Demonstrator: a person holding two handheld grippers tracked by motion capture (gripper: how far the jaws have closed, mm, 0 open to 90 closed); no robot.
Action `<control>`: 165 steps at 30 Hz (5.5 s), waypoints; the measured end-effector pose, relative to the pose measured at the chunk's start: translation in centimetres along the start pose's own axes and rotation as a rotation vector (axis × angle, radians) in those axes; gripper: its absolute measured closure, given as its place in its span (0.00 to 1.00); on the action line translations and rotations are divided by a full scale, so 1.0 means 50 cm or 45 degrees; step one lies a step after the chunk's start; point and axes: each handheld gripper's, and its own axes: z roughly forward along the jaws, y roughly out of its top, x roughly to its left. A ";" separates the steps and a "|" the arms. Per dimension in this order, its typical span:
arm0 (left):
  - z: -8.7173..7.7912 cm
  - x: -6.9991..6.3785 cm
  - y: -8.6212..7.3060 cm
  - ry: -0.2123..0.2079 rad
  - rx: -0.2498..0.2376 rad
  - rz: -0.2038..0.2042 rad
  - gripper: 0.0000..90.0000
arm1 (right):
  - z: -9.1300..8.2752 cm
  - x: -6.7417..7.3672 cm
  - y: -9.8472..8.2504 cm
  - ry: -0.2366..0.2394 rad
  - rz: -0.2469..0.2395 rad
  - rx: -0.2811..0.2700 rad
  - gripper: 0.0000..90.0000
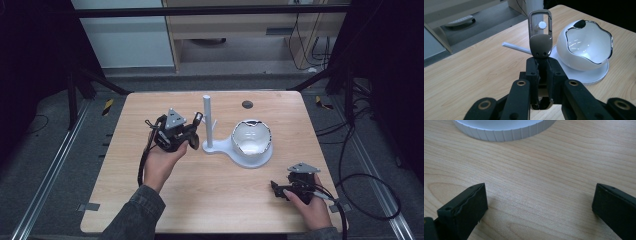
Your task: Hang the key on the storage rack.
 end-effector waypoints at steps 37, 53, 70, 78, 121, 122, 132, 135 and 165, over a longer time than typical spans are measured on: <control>0.039 -0.006 -0.003 -0.003 -0.003 -0.020 0.89 | -0.001 0.001 -0.001 0.006 0.005 0.002 0.00; 0.059 -0.007 -0.014 -0.012 0.003 -0.050 0.89 | -0.001 0.001 -0.001 0.006 0.005 0.002 0.01; 0.084 -0.009 -0.023 0.005 -0.027 -0.079 0.89 | 0.000 0.002 0.002 0.006 0.013 0.005 0.00; 0.088 -0.013 -0.027 0.013 -0.050 -0.095 0.89 | 0.000 0.001 0.002 0.005 0.011 0.004 0.00; 0.046 -0.042 -0.054 -0.001 0.014 -0.048 0.39 | 0.000 0.003 0.000 -0.003 0.008 0.001 0.00; 0.042 -0.041 -0.057 -0.016 0.017 -0.049 0.35 | 0.000 0.003 0.000 -0.003 0.009 0.001 0.00; 0.017 -0.028 -0.087 -0.059 0.117 -0.025 0.13 | 0.000 0.003 0.000 -0.004 0.010 0.000 0.00; 0.008 -0.031 -0.103 -0.072 0.130 -0.012 0.12 | 0.000 0.003 0.000 -0.005 0.009 0.000 0.00; -0.032 0.040 -0.319 0.032 0.363 -0.109 0.12 | 0.000 0.003 0.000 -0.006 0.011 0.001 0.01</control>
